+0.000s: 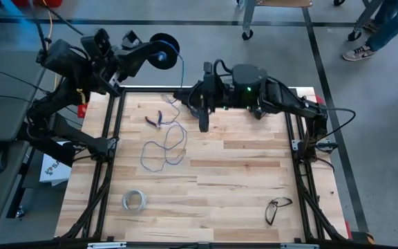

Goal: Coil cords
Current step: Coil the blue wire onto the black spool

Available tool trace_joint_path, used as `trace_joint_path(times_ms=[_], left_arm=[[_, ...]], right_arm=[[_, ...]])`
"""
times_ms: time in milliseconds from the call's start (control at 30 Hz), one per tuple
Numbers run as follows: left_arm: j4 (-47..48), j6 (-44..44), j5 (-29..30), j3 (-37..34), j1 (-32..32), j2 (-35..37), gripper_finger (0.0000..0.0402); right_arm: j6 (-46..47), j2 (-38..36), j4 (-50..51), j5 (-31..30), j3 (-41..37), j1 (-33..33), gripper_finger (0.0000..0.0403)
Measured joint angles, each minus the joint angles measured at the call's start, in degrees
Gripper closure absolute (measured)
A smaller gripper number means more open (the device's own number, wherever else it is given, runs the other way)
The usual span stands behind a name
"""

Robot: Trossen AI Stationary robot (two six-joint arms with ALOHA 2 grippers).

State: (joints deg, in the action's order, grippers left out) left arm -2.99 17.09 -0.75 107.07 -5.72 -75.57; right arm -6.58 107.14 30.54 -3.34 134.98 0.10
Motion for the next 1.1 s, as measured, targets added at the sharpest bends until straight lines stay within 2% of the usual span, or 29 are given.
trace_joint_path(times_ms=[267, 467, 833, 1100], left_arm=[[-7.4, 21.85, -0.04, -0.07, 0.02, -3.78, 0.0401], [-7.19, 37.71, -0.79, -0.09, 0.39, -5.24, 0.0401], [-2.43, 43.33, -1.49, -0.09, 2.38, -4.92, 0.0401], [0.07, 46.17, -2.39, -0.09, 2.67, -4.73, 0.0401]], right_arm=[[-6.6, 2.31, -10.97, -2.06, 0.0, 2.97, 0.0401], [-9.0, 2.96, -15.71, -2.68, 0.0, 2.97, 0.0402], [-12.8, 3.96, -23.48, -1.83, 0.02, 3.27, 0.0402], [-14.76, 5.44, -25.28, -2.45, 0.0, 2.97, 0.0403]])
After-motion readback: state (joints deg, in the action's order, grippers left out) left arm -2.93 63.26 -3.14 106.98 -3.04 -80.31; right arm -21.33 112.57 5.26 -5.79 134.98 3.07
